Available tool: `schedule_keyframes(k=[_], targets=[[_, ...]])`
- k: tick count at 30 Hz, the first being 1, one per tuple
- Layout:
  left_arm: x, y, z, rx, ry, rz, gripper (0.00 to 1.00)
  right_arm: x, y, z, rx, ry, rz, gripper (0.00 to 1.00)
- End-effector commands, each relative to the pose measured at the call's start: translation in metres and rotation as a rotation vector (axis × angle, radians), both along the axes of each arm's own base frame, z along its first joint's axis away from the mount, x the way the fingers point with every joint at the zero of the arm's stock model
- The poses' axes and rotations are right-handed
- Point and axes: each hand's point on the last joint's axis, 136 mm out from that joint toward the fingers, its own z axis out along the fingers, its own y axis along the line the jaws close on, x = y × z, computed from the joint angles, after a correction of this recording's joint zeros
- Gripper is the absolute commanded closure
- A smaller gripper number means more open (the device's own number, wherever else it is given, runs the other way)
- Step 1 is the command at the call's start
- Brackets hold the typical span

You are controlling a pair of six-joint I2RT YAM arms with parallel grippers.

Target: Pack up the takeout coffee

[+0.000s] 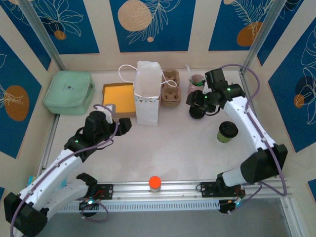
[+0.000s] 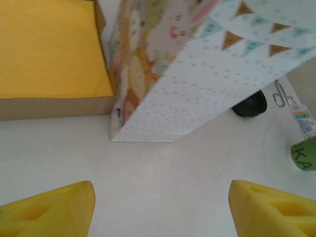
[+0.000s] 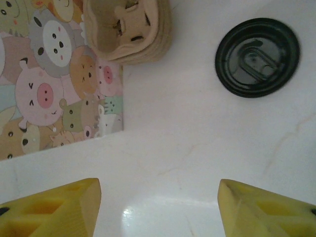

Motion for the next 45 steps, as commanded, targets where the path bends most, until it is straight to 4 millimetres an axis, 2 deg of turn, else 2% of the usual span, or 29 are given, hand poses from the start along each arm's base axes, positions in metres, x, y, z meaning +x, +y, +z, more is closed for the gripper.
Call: schedule_keyframes(k=[1, 6, 11, 15, 24, 33, 45], targets=[[-0.006, 0.008, -0.009, -0.091, 0.05, 0.022, 0.28, 0.021, 0.027, 0.006, 0.125, -0.032, 0.033, 0.36], [-0.008, 0.015, -0.025, -0.177, 0.097, 0.041, 0.28, 0.055, 0.042, -0.011, 0.244, -0.021, 0.025, 0.4], [-0.01, 0.017, -0.031, -0.197, 0.109, 0.043, 0.29, 0.086, 0.038, -0.04, 0.211, 0.014, -0.001, 0.42], [-0.013, 0.018, -0.033, -0.189, 0.117, 0.042, 0.29, 0.104, 0.034, -0.065, 0.185, 0.063, -0.018, 0.49], [-0.02, 0.022, -0.035, -0.172, 0.119, 0.042, 0.29, 0.124, 0.039, -0.094, 0.18, 0.089, -0.021, 0.52], [-0.023, 0.024, -0.033, -0.162, 0.113, 0.045, 0.29, 0.137, 0.049, -0.103, 0.188, 0.104, -0.009, 0.57], [-0.024, 0.026, -0.03, -0.153, 0.103, 0.044, 0.29, 0.138, 0.058, -0.108, 0.181, 0.12, -0.004, 0.67]])
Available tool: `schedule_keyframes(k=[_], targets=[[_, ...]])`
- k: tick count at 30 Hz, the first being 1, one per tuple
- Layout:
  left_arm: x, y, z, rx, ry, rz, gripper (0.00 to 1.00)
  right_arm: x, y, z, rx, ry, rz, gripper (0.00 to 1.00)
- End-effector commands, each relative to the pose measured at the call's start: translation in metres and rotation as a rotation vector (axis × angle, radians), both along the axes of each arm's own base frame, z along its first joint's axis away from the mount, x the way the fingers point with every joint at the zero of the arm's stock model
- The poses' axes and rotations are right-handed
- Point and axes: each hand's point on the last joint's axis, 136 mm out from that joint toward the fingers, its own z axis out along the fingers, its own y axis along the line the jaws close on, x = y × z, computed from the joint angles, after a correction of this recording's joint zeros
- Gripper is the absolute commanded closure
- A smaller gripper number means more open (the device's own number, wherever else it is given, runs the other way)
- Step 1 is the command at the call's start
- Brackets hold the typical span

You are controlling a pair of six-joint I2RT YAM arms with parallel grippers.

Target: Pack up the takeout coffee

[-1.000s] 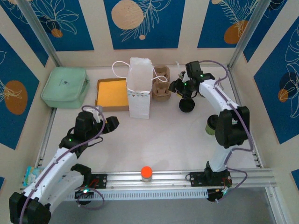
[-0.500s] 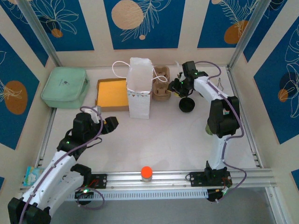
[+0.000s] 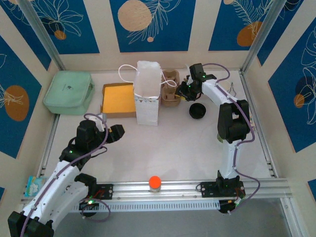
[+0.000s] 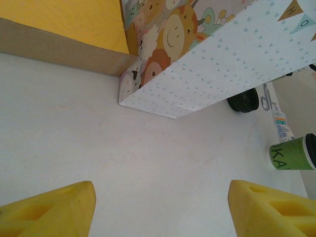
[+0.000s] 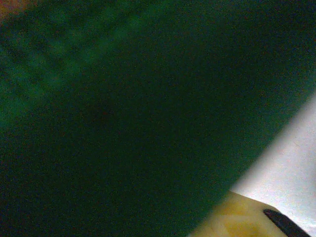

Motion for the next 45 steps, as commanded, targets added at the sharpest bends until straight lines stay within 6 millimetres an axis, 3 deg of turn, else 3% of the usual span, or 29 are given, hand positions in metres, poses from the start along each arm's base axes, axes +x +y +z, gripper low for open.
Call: schedule_keyframes(k=[1, 8, 16, 23, 28, 36, 45], targets=[[-0.001, 0.004, 0.004, 0.013, -0.019, -0.001, 0.29, 0.001, 0.006, 0.002, 0.014, 0.011, 0.003, 0.68], [-0.001, 0.004, 0.004, 0.012, -0.018, -0.001, 0.29, -0.002, 0.003, 0.005, 0.017, 0.018, -0.012, 0.84], [-0.002, 0.004, 0.004, 0.014, -0.022, -0.002, 0.29, -0.006, 0.002, 0.033, 0.086, -0.023, -0.021, 0.96], [-0.001, 0.004, 0.005, 0.011, -0.027, -0.001, 0.3, -0.015, -0.004, 0.063, 0.194, -0.058, -0.021, 1.0], [-0.001, 0.004, 0.006, 0.01, -0.033, -0.002, 0.3, -0.025, -0.001, 0.073, 0.254, -0.054, 0.014, 1.0], [0.0, 0.003, 0.007, 0.008, -0.035, -0.001, 0.3, -0.042, 0.003, 0.071, 0.305, -0.033, 0.073, 1.0], [0.0, 0.003, 0.007, 0.005, -0.038, -0.004, 0.3, -0.05, -0.018, 0.054, 0.275, 0.017, 0.071, 0.98]])
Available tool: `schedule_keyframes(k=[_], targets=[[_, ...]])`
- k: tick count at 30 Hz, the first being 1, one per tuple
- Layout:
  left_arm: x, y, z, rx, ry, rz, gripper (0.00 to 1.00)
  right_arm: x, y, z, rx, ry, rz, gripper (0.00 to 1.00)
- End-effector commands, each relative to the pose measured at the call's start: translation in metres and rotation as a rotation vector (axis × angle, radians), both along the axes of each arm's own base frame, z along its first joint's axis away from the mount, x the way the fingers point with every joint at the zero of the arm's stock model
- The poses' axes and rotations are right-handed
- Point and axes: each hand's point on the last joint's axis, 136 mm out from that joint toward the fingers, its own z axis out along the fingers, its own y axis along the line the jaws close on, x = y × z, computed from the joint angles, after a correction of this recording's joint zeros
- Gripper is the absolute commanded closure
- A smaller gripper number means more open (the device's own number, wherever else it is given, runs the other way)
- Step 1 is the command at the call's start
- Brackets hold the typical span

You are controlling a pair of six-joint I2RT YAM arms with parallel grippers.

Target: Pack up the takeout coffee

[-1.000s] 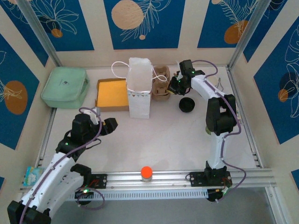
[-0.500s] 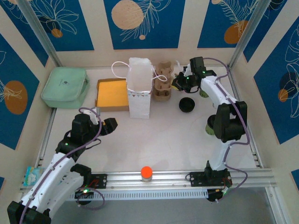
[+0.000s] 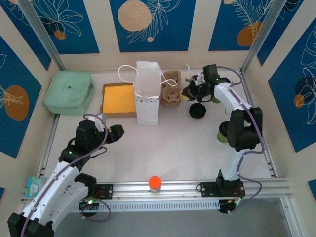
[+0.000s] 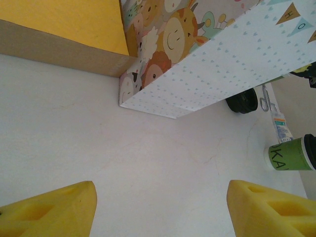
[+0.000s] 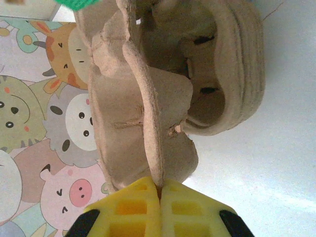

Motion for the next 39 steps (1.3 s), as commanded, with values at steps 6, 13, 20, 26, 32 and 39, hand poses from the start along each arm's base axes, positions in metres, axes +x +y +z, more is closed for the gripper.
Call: schedule_keyframes(k=[6, 13, 20, 26, 32, 39], targets=[[0.002, 0.001, 0.007, 0.003, -0.035, -0.006, 0.3, -0.013, -0.016, -0.004, -0.07, 0.028, 0.034, 0.95], [0.002, 0.001, 0.009, 0.001, -0.04, -0.006, 0.3, -0.013, -0.017, -0.013, -0.117, 0.047, 0.05, 0.91], [0.002, 0.002, 0.012, 0.001, -0.047, -0.002, 0.3, -0.01, -0.014, -0.012, -0.156, 0.039, 0.062, 0.85], [0.002, 0.002, 0.013, 0.004, -0.051, -0.003, 0.3, -0.005, -0.014, -0.017, -0.179, 0.048, 0.058, 0.82], [0.003, 0.003, 0.014, 0.008, -0.058, -0.001, 0.3, -0.002, -0.016, -0.018, -0.209, 0.049, 0.055, 0.78], [0.004, 0.003, 0.017, 0.006, -0.065, 0.001, 0.3, 0.0, -0.014, -0.011, -0.232, 0.031, 0.062, 0.73]])
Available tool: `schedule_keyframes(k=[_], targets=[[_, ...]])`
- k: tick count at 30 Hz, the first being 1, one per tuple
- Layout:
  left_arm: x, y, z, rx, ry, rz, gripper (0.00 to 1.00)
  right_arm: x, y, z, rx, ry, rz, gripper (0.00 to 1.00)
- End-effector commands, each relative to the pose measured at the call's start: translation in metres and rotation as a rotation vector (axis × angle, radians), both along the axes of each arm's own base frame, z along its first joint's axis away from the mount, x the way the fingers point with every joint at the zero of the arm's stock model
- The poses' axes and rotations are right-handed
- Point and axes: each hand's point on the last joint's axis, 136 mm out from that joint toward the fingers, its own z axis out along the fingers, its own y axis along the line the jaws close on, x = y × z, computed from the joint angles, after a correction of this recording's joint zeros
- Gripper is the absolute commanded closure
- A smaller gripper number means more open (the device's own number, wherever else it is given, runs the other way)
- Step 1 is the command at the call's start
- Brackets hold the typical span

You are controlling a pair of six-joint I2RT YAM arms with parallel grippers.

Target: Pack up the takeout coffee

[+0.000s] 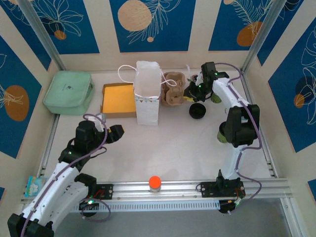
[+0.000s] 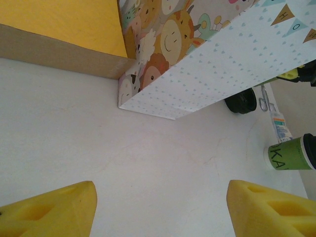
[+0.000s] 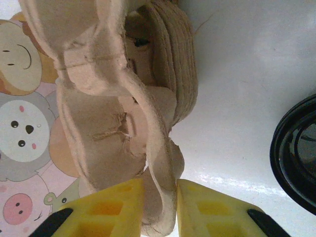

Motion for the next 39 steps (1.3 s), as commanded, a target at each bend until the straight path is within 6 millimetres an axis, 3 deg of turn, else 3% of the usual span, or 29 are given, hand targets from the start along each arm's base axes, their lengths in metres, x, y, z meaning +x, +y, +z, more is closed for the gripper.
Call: schedule_keyframes(k=[1, 15, 27, 39], targets=[[0.004, 0.003, 0.014, 0.001, -0.051, 0.005, 0.3, -0.001, 0.003, 0.006, -0.019, -0.002, 0.021, 0.71], [0.003, 0.004, 0.014, 0.009, -0.052, 0.008, 0.3, 0.001, -0.006, 0.021, -0.239, -0.055, -0.001, 0.6], [0.001, 0.009, 0.019, 0.034, -0.065, 0.02, 0.3, 0.021, 0.018, 0.054, -0.479, -0.131, 0.021, 0.5], [-0.002, 0.014, 0.018, 0.069, -0.071, 0.029, 0.3, 0.044, 0.04, 0.033, -0.556, -0.093, 0.042, 0.46]])
